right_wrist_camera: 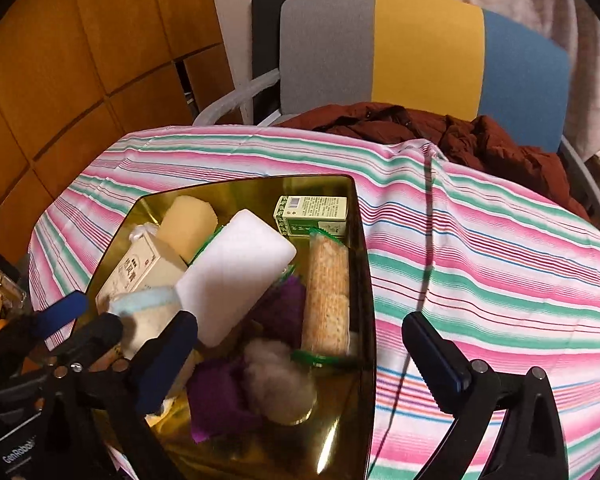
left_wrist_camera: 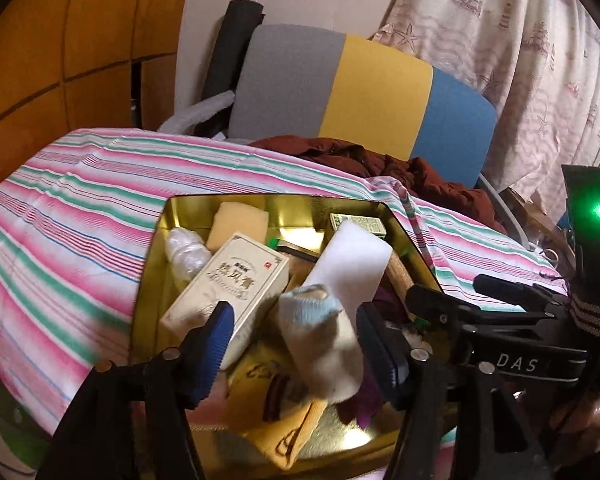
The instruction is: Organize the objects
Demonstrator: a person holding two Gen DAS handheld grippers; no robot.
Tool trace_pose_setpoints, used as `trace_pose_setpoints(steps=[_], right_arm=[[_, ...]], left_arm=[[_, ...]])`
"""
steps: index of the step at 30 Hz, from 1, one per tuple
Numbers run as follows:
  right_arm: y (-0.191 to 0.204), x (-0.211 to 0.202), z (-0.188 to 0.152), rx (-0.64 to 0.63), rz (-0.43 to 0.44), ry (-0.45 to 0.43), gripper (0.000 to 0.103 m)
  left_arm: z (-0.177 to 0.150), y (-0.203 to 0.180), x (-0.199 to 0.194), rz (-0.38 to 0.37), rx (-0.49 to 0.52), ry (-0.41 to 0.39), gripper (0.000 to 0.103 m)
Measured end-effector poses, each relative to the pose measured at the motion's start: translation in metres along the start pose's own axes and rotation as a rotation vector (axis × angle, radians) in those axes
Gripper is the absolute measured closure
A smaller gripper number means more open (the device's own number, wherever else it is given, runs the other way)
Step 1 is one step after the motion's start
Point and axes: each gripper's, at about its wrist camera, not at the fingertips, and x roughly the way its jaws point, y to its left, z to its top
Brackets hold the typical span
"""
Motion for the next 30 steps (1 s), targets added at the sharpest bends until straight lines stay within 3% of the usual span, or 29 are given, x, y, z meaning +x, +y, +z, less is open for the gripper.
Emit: trace_pose_setpoints(steps=[10,21,27,30], right_arm=[[0.013,-0.036,-0.029,-0.048,-0.109,-0.095,0.0],[0.006,-0.055,-0.056,-0.012,-0.127,-0.106,0.0],[0.004,-0.064,-0.066,0.009,-0.171,-0.133,0.0],[0.002,-0.067,-0.067,0.019,-0.175,-0.143,0.0]], left_arm=[[-0.011,-0.002,-0.034,0.078,0.045,-0.056,0.028],[-0.022,-0.009,-0.046,0.144,0.066,-0.053,0.028],[-0.026,-0.01,-0.053,0.208,0.058,-0.084,0.028],[-0.027,-0.009,-0.057,0.2,0.041,-0.104,0.028]])
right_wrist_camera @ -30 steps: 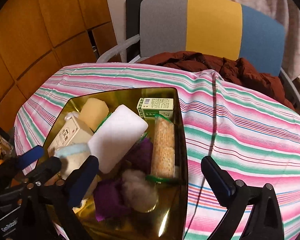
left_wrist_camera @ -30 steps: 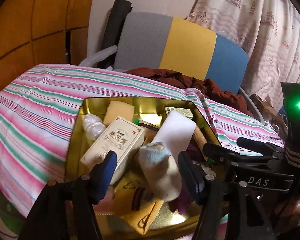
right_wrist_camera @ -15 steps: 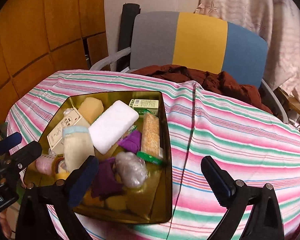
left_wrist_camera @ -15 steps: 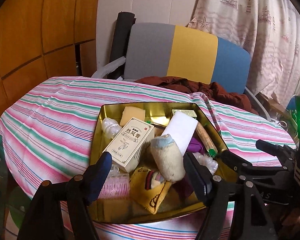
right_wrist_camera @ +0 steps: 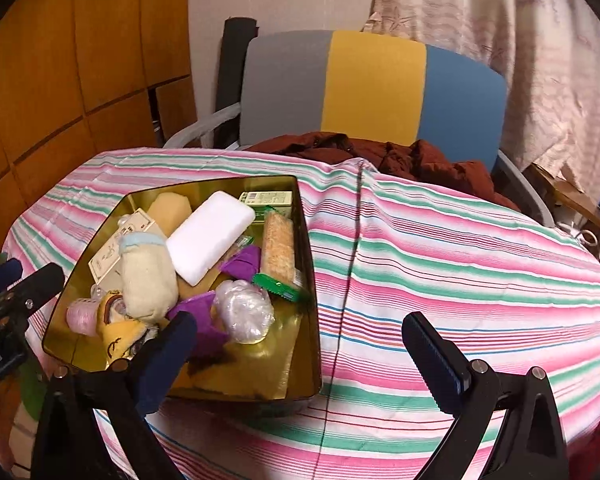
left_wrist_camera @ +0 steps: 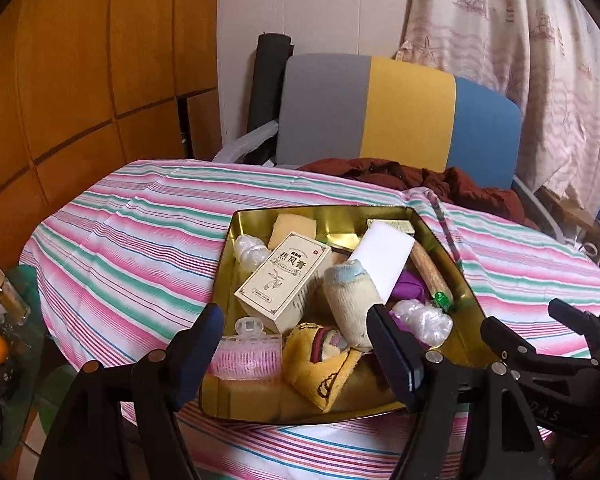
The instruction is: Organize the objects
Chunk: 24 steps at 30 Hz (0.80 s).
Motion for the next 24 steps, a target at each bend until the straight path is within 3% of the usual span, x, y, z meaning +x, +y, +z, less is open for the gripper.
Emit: trace_pose_setpoints(steps=[8,13,24], right_arm=[[-0.001,-0.003,0.002,-0.016,-0.042,-0.018,0.0],[-0.007,-0.01,0.004,0.013,-0.06,-0.067,0.0],[0.001,-0.002,0.0,-0.011,-0.043,-0.047,0.0]], left_arm=[[-0.012,0.011,0.0,0.028,-0.038,-0.032,0.029],[-0.016,0.016,0.011,0.009,-0.071,0.024,0.041],[-0.017,0.018,0.019,0.002,-0.094,0.063,0.049]])
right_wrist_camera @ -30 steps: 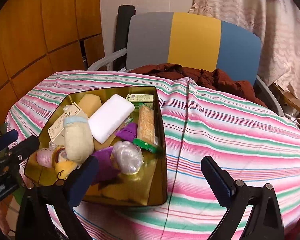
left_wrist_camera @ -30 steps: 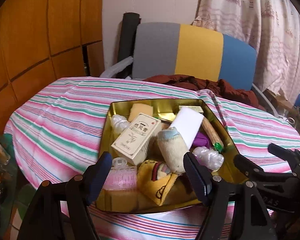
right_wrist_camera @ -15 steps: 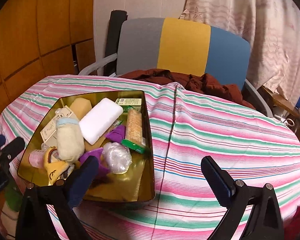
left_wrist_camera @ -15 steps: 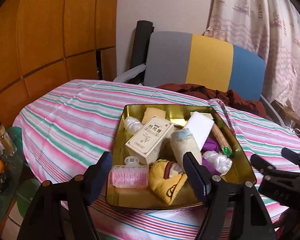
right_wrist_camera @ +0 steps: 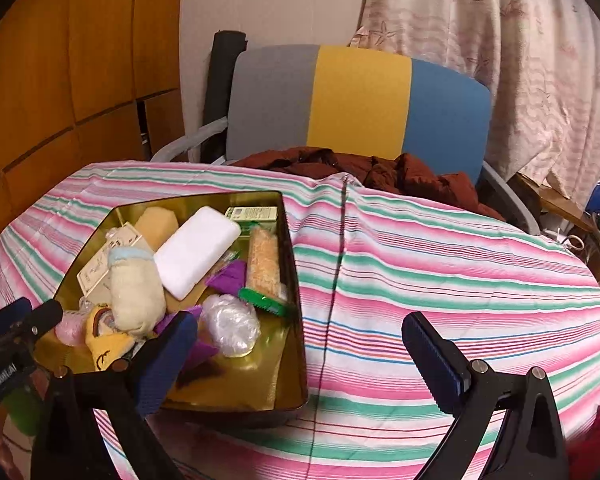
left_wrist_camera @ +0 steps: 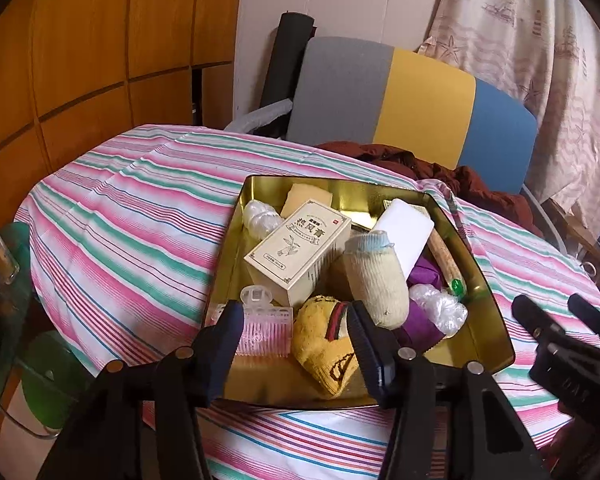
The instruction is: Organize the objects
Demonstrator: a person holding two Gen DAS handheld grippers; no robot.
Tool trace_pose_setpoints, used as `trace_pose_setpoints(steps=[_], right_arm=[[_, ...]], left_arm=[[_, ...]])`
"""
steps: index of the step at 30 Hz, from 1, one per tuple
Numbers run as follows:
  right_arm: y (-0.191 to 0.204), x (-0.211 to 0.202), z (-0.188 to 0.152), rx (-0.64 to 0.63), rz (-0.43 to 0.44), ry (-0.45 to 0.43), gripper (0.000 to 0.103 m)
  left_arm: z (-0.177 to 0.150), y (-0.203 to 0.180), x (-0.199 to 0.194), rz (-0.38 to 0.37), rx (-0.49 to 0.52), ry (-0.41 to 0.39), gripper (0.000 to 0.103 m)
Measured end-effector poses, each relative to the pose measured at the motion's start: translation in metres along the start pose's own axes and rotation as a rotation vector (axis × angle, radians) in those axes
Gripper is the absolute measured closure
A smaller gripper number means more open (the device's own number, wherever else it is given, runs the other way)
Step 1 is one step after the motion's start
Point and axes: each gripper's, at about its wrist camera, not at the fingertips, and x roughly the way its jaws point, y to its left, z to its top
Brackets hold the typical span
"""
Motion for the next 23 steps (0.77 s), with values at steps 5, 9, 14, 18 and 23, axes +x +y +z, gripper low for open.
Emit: trace_pose_setpoints(steps=[5,9,14,18,23], right_arm=[[0.0025,-0.0003,-0.0004,-0.012,0.005,0.001,0.0],[0.0024,0.0005,-0.0005,-0.015,0.005,0.004,0.0],[0.0043,0.0021,-0.0013,-0.021,0.005,0.011,0.0],[0.0055,0.0039,-0.0017,-0.025,0.005,0.016,0.0],[0.0068,0.0044,-0.0025,-0.028,0.007,0.018,0.0]], left_arm=[[0.0031,-0.0009,-0.0084,0.011,0.002,-0.033,0.049],[0.004,-0.0012,-0.0101,0.007,0.001,-0.033,0.049],[0.0041,-0.0025,-0.0086,0.016,0.026,-0.037,0.049],[0.0037,-0.0016,-0.0074,0.022,0.033,-0.042,0.051],[0.0036,-0.0016,-0.0073,0.012,0.032,-0.047,0.052]])
